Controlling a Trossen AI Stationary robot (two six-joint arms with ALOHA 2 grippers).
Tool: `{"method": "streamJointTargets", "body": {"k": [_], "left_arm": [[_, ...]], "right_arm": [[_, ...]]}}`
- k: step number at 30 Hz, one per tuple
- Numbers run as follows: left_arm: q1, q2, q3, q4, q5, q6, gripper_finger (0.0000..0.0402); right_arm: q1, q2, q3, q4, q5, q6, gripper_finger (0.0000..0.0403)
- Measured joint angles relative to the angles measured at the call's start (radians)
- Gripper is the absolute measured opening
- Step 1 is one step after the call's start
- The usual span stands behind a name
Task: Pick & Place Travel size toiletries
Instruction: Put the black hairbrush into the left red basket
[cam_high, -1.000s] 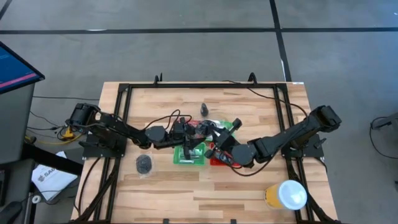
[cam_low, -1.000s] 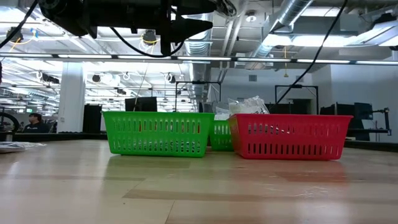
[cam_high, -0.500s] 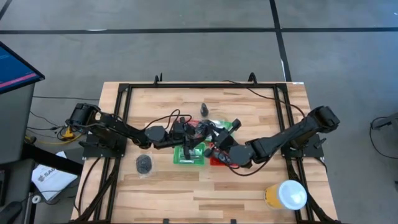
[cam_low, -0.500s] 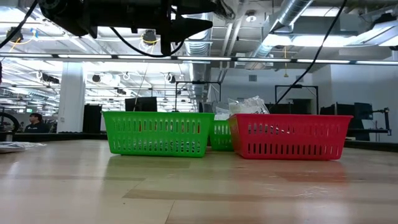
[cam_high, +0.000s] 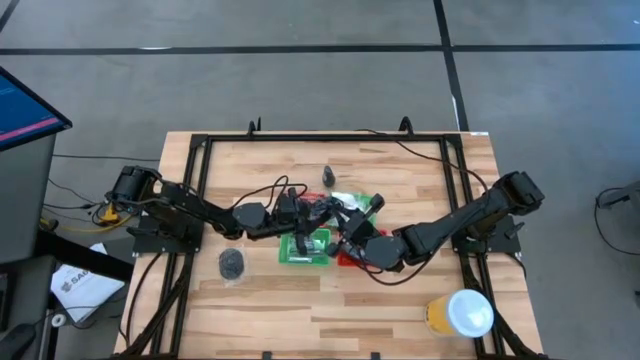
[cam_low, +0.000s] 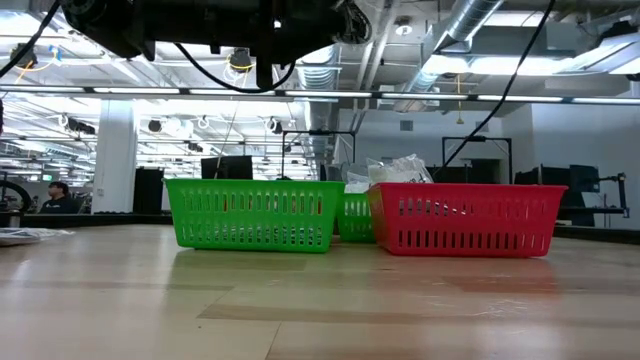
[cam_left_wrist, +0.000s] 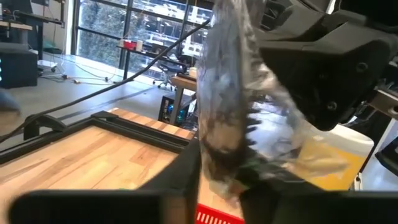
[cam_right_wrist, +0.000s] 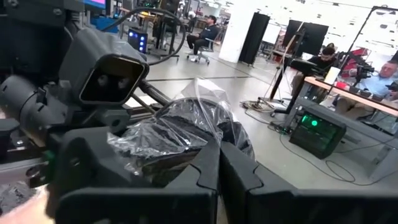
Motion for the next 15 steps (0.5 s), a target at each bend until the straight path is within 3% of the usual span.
{"method": "streamJointTargets", "body": {"k": [4, 15], "left_arm": [[-0.001, 0.000, 0.000, -0.003, -0.005, 0.011, 0.0018], [-0.002, 0.000, 0.000, -0.039, -0.021, 0.016, 0.0016]], "right_arm": [[0.002, 0.000, 0.000, -0.005, -0.001, -0.005, 0.0000], [0.001, 0.000, 0.000, -0.034, -0.001, -0.043, 0.0015]]}}
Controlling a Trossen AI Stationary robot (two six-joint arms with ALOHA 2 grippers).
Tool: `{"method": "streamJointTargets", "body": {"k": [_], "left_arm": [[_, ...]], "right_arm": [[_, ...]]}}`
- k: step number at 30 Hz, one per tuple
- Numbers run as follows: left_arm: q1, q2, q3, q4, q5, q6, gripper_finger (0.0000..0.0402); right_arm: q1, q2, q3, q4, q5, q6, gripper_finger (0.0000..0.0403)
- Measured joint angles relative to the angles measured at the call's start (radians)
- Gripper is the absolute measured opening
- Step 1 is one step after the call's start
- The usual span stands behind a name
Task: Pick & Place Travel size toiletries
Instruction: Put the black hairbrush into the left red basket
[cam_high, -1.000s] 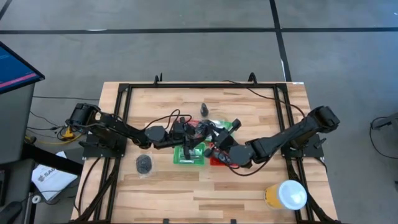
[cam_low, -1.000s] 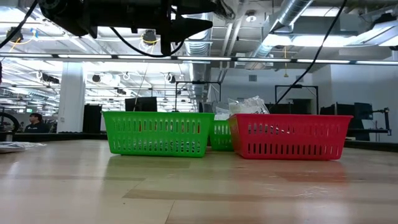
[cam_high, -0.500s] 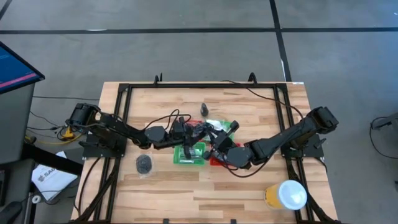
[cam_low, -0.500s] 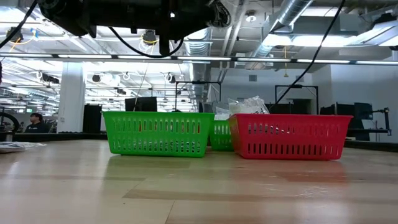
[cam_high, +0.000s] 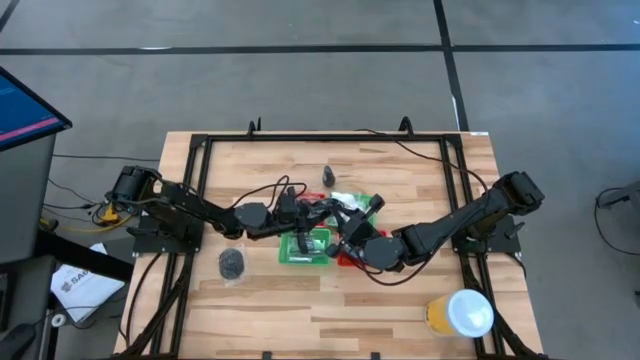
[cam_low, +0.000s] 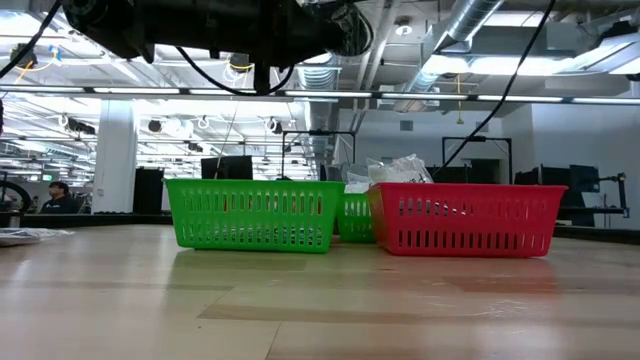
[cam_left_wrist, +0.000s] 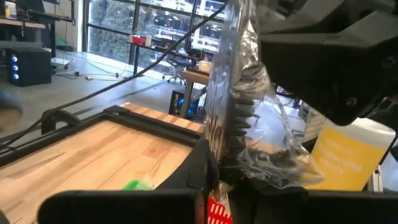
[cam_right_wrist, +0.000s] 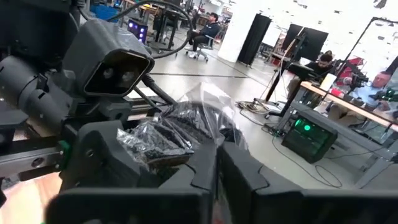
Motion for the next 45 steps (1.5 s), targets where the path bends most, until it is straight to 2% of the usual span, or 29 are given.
{"method": "streamJointTargets", "body": {"k": [4, 10, 15, 20, 25, 32, 37, 45], "left_arm": [[0.000, -0.030, 0.000, -0.067, 0.000, 0.000, 0.0019], [0.000, -0.160, 0.000, -0.349, -0.002, -0.008, 0.0019], [0.000, -0.251, 0.000, -0.648, -0.044, -0.056, 0.0019], [0.001, -0.284, 0.000, -0.816, -0.044, -0.077, 0.0020], [0.022, -0.285, 0.000, -0.922, -0.041, -0.080, 0.0020], [0.090, -0.280, 0.000, -1.009, 0.061, -0.094, 0.0020], [0.142, -0.275, 0.000, -1.033, 0.169, -0.035, 0.0020], [0.204, -0.275, 0.000, -1.075, 0.258, 0.047, 0.0020]], "right_arm": [[0.002, 0.000, 0.000, 0.002, 0.052, -0.010, 0.0057], [0.027, 0.000, 0.000, 0.003, 0.132, -0.060, 0.0107], [0.042, 0.000, 0.000, -0.011, 0.159, -0.065, 0.0129], [0.051, 0.000, 0.000, -0.023, 0.161, -0.059, 0.0137], [0.060, 0.000, 0.000, -0.070, 0.161, 0.004, 0.0131], [0.066, -0.006, 0.000, -0.236, 0.154, 0.200, 0.0118], [0.063, -0.037, -0.002, -0.398, 0.063, 0.353, 0.0116], [0.057, -0.112, -0.001, -0.685, -0.002, 0.556, 0.0116]]}}
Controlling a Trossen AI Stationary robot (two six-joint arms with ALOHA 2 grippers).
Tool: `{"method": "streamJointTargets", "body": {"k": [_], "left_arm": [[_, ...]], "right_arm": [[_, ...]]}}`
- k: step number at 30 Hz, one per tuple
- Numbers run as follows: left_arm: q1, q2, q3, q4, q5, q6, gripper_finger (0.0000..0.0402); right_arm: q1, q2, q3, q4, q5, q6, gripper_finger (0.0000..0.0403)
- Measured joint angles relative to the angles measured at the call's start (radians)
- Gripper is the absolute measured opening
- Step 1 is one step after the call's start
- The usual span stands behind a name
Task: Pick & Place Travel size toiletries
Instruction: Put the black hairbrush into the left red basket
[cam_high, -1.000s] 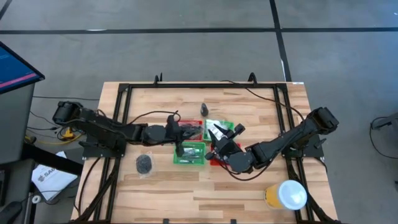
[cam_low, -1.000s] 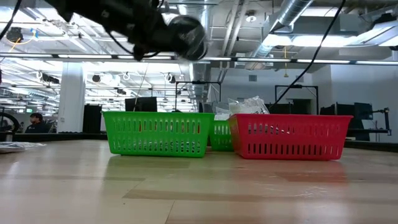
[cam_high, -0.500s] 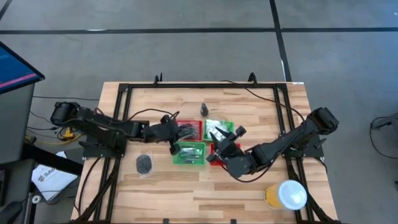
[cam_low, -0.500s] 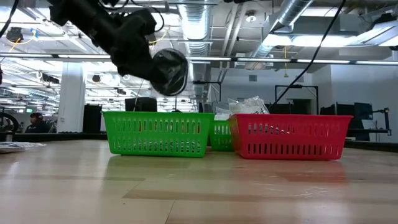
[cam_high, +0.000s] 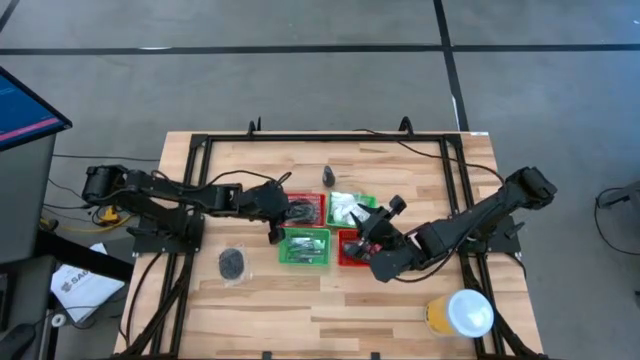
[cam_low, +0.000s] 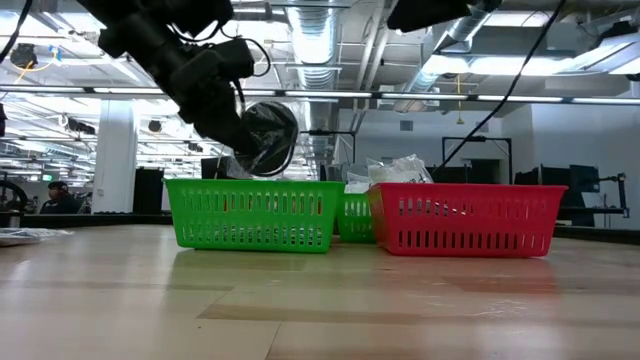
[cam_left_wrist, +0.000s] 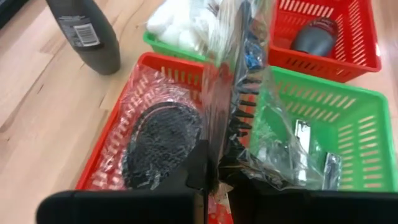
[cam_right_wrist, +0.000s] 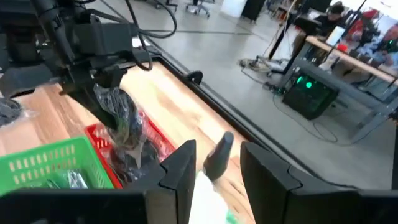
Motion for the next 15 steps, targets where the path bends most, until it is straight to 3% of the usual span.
{"method": "streamJointTargets", "body": {"k": [10, 15], "left_arm": [[0.052, 0.027, 0.001, -0.018, 0.068, 0.017, 0.0020], [0.067, 0.051, 0.001, -0.025, 0.090, 0.017, 0.0020]], "right_arm": [[-0.015, -0.075, -0.002, -0.365, -0.025, 0.277, 0.0116], [-0.019, -0.101, -0.038, -0.440, -0.031, 0.370, 0.0116]]}}
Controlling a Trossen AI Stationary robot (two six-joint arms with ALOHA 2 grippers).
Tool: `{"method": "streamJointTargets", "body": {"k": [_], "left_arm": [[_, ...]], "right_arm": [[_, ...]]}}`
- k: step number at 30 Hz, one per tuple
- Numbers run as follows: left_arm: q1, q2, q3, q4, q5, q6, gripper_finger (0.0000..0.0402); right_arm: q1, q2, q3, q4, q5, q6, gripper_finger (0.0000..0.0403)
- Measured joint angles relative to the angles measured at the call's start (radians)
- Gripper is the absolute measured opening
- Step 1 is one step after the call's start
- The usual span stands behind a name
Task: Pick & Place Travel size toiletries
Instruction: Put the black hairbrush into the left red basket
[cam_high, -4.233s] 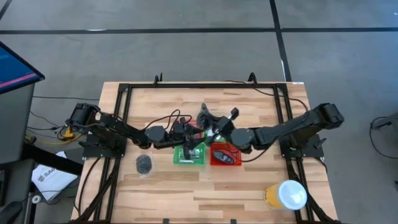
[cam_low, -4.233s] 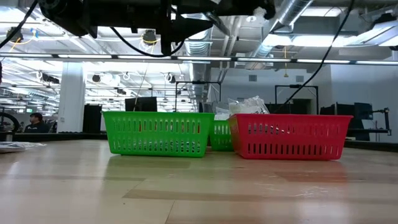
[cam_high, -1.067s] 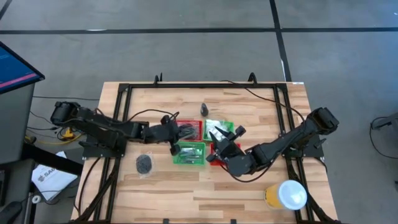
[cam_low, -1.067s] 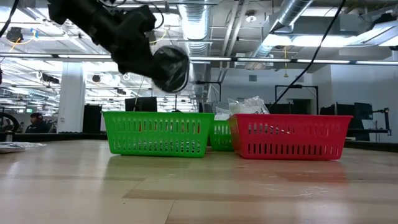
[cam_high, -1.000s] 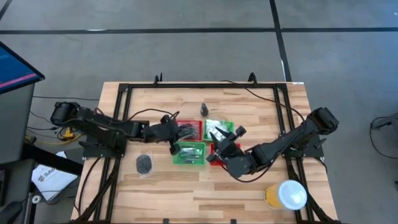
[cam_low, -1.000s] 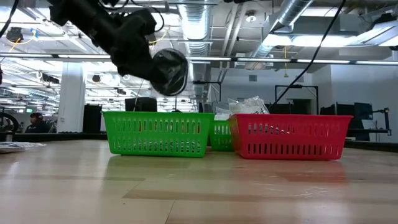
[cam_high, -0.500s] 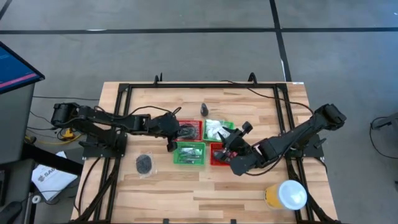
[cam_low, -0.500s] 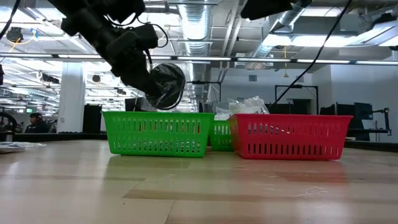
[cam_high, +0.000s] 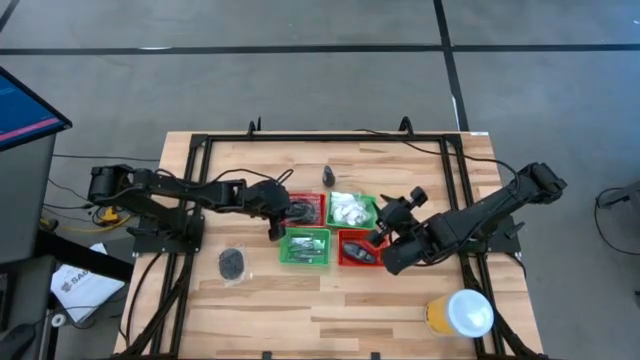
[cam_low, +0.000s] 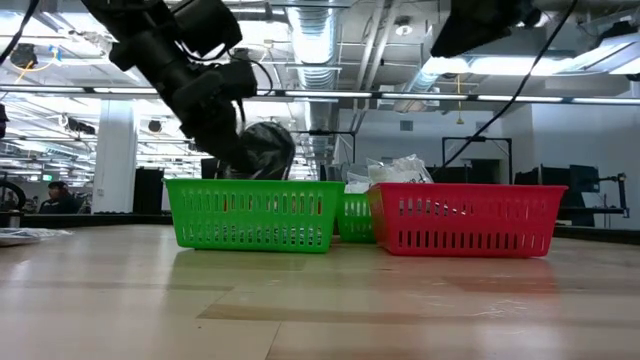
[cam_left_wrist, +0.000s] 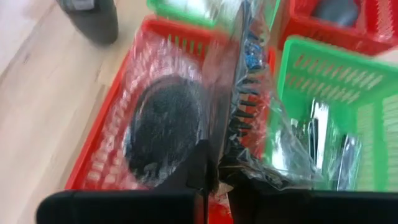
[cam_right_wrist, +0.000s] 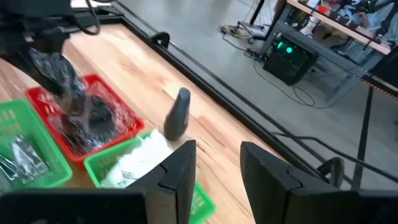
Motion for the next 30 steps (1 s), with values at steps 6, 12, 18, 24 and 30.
{"method": "streamJointTargets", "body": {"k": [6, 12, 18, 24, 30], "left_arm": [[0.011, -0.001, -0.002, -0.006, 0.023, -0.001, 0.0024], [0.011, 0.009, -0.002, -0.008, 0.039, 0.000, 0.0032], [0.016, 0.020, -0.003, -0.009, 0.028, 0.000, 0.0053], [0.018, 0.030, -0.003, 0.004, 0.020, 0.025, 0.0090], [0.034, 0.030, -0.003, 0.008, 0.020, 0.026, 0.0142]], "right_arm": [[0.000, -0.002, -0.006, -0.024, -0.016, 0.027, 0.0116], [0.000, -0.002, -0.006, -0.024, -0.026, 0.027, 0.0116], [0.000, -0.002, -0.006, -0.024, -0.029, 0.026, 0.0116], [0.000, -0.002, -0.006, -0.024, -0.030, 0.026, 0.0116], [0.000, -0.002, -0.006, -0.024, -0.030, 0.026, 0.0116]]}}
